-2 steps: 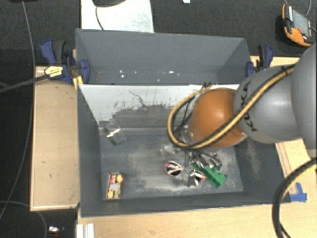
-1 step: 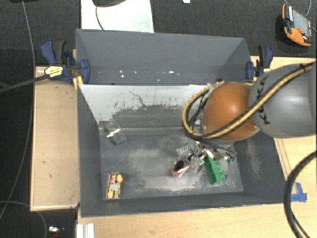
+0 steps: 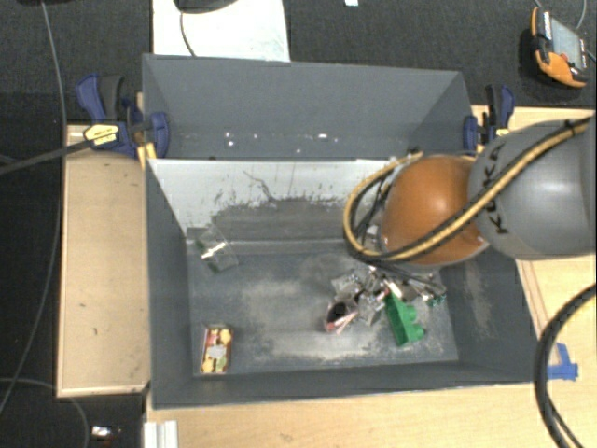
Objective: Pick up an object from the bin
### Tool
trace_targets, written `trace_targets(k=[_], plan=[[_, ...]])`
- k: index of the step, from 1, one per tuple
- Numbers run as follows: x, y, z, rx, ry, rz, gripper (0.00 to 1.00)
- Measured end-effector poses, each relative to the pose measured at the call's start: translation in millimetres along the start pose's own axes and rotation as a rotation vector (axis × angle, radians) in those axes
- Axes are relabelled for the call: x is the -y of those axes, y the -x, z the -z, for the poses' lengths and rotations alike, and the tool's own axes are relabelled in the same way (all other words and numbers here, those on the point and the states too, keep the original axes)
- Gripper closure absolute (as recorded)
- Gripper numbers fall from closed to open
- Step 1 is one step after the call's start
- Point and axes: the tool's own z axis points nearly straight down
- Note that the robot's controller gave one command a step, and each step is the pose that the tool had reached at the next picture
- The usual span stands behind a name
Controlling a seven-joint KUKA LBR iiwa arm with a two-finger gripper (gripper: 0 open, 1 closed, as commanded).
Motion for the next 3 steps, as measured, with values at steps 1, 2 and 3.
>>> trace_targets(k=[1,2,3], plan=[[9,-12.6,6,0.0,0.0,0.0,1.0],[5,-11.3,86,-0.002,0.003,0.015,1.0],[21,-27.1,19,0.002,0.0,-0.014,1.0]])
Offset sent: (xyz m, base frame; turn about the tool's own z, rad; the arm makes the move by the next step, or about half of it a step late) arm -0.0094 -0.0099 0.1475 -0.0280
